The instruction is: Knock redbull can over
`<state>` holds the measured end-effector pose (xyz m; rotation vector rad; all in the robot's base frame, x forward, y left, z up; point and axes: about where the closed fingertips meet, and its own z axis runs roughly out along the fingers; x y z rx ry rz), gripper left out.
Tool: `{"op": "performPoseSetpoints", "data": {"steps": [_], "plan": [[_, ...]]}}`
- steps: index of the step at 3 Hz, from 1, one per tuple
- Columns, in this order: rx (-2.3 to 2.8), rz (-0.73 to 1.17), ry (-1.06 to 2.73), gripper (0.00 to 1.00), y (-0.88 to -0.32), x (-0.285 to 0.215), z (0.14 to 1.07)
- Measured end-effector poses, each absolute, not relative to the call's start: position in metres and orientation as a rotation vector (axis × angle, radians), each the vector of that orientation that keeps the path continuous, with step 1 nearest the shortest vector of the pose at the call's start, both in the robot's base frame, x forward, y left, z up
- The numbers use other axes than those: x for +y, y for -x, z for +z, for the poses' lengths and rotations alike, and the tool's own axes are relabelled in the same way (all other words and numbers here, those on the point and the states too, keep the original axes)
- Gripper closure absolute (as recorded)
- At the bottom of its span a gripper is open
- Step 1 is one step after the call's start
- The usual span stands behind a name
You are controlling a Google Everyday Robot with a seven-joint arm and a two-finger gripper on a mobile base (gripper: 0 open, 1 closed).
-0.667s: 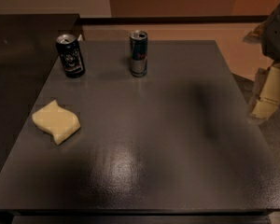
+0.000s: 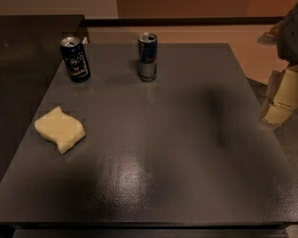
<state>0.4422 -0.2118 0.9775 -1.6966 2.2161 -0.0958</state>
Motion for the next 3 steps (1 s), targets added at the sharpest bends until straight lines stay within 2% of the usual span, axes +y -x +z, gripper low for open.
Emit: {"op": "performPoseSetpoints", "data": {"steps": [3], "plan": [[2.092, 0.088, 1.536, 0.0, -0.532, -0.136, 0.958]]}}
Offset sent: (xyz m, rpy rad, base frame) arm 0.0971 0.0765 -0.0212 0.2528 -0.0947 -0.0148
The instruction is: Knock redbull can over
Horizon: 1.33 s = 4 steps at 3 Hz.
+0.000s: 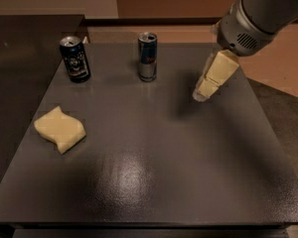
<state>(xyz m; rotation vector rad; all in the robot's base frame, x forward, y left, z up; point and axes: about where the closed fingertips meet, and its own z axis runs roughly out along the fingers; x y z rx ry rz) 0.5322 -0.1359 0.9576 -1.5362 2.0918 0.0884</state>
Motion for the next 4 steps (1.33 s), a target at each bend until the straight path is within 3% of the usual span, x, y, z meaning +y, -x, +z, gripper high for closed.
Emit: {"op": "performPoseSetpoints", "data": {"steps": [4], "plan": [[2.012, 0.324, 1.335, 0.0, -0.643, -0.043, 0.94]]}}
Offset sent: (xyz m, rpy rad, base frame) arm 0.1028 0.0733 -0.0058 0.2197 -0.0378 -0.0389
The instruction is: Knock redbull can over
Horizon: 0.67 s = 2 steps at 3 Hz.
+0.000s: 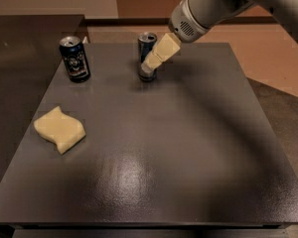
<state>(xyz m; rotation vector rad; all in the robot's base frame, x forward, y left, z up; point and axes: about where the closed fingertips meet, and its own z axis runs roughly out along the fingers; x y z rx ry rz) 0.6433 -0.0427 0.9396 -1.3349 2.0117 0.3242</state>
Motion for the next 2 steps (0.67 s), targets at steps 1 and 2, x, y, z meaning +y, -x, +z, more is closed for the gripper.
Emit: {"op": "performPoseSetpoints", "data": {"steps": [1, 2], "plan": [[2.02, 0.365, 1.312, 0.0, -0.661, -0.029, 0.932], [2.032, 0.408, 1.292, 0.19, -0.675, -0.021, 0.926]]}}
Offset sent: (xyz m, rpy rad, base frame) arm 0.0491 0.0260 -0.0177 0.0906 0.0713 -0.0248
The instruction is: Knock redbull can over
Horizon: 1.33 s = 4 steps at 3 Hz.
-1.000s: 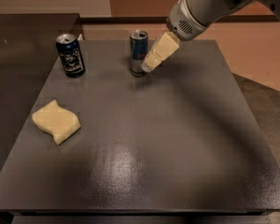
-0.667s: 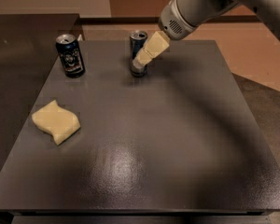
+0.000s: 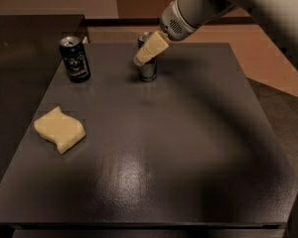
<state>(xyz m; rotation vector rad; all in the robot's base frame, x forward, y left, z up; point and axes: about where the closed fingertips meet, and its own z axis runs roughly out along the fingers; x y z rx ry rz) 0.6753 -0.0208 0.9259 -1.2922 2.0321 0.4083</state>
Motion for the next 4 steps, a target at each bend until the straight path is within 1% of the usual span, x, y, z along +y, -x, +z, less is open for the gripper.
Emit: {"op": "performPoseSetpoints", "data": {"steps": [2, 3, 4], "plan": [[2.015, 0.448, 1.285, 0.64, -0.679, -0.017, 0.924], [1.975, 0.458, 1.295, 0.88, -0.666, -0.023, 0.937], [2.002, 0.404, 1.349, 1.0, -0.654, -0.036, 0.958]]}}
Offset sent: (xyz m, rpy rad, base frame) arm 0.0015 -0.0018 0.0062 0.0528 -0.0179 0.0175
